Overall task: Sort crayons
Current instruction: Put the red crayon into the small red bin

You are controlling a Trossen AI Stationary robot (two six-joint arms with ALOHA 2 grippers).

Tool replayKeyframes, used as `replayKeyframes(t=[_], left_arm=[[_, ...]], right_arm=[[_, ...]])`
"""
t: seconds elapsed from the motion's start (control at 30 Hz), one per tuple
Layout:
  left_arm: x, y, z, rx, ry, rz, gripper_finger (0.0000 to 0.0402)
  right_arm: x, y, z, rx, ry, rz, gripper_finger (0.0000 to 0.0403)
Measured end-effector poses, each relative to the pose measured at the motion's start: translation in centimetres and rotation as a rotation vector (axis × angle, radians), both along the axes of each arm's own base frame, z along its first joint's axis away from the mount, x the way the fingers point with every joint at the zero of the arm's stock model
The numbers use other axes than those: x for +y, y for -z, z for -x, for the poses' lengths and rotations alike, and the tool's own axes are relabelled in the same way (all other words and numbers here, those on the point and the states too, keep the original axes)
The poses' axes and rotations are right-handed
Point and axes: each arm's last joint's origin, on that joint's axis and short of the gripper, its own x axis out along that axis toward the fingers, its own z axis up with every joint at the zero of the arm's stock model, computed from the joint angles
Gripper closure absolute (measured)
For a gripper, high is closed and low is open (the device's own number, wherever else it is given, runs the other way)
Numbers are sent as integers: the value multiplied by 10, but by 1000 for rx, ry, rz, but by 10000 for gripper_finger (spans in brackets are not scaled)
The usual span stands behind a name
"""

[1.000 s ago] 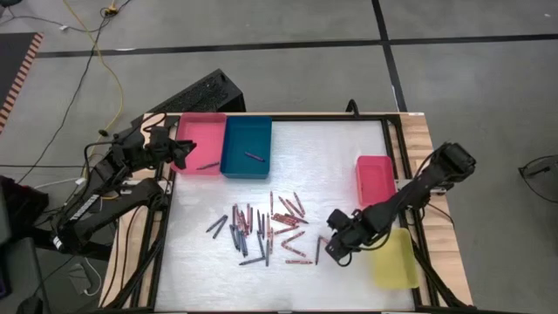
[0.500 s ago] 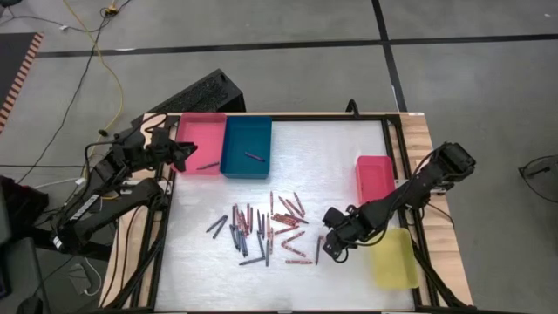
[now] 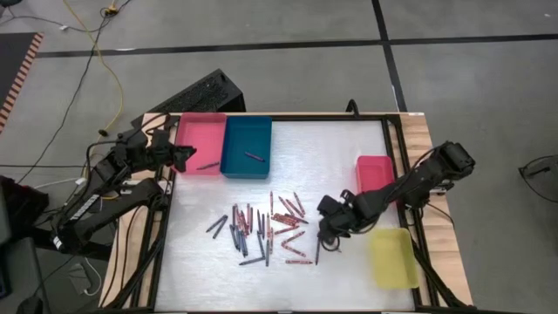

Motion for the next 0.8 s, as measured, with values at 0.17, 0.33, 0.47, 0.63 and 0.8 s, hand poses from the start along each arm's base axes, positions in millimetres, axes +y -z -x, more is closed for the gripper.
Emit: replayKeyframes(t=[0.17, 0.33, 0.47, 0.63, 0.8], left_arm=[[0, 0, 0, 0, -2, -1, 291], [-1, 2, 0, 16, 33, 15, 291], [-2, 4, 1, 19, 32, 42, 291], [-2, 4, 1, 27, 38, 33, 291], [-3, 4, 0, 23, 62, 39, 291]], right_arm=[[-15, -18, -9, 36, -58, 54, 291], [-33, -41, -16, 102, -173, 107, 291], [-45, -51, -22, 95, -191, 89, 291], [-43, -46, -20, 107, -134, -14, 291], [-10, -31, -5, 163, -120, -153, 291]])
